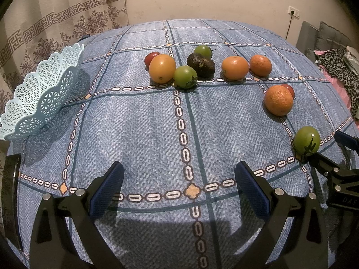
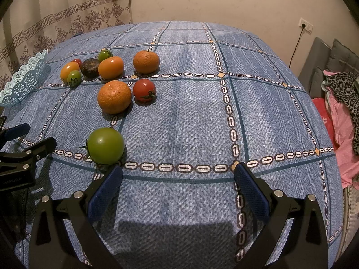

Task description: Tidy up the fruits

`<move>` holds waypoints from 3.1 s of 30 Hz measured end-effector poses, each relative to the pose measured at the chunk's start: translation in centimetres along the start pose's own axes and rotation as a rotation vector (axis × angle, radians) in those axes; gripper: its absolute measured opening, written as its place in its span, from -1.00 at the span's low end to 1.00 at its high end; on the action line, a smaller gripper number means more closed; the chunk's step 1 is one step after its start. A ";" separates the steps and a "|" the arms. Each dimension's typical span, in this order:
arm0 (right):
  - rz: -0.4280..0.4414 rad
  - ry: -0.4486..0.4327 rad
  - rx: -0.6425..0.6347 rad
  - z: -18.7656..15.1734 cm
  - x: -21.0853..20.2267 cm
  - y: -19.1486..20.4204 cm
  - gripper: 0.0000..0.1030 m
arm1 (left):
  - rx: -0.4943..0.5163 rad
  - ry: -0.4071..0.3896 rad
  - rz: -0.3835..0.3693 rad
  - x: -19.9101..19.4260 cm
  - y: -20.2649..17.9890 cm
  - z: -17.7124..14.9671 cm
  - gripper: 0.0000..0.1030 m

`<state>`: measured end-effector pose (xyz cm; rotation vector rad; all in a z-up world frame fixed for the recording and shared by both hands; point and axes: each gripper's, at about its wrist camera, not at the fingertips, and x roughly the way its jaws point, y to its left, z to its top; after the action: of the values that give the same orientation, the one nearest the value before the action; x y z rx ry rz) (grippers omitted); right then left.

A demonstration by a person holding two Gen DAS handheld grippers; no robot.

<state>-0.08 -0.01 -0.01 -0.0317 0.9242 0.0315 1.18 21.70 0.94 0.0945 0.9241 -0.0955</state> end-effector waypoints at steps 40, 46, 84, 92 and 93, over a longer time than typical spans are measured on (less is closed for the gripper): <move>0.243 -0.038 -0.067 1.1 -1.0 3.8 -0.31 | -0.056 -0.053 -0.025 -1.5 2.8 1.8 0.96; 0.248 -0.057 -0.044 1.4 -1.5 2.7 -0.33 | -0.017 -0.074 -0.044 -1.8 1.0 2.8 0.96; 0.148 -0.092 0.147 2.9 -0.1 -3.8 -0.33 | 0.177 -0.037 -0.302 2.2 -9.3 6.5 -0.22; 0.143 -0.112 0.149 2.9 -0.6 -3.8 -0.33 | 0.124 -0.091 -0.225 0.8 -7.9 6.9 -0.22; 0.143 -0.116 0.150 2.9 -0.8 -3.8 -0.33 | 0.117 -0.100 -0.215 0.6 -7.6 7.0 -0.22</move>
<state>1.88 -3.72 2.43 0.1741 0.8093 0.0955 6.11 13.27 4.35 0.0981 0.8262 -0.3507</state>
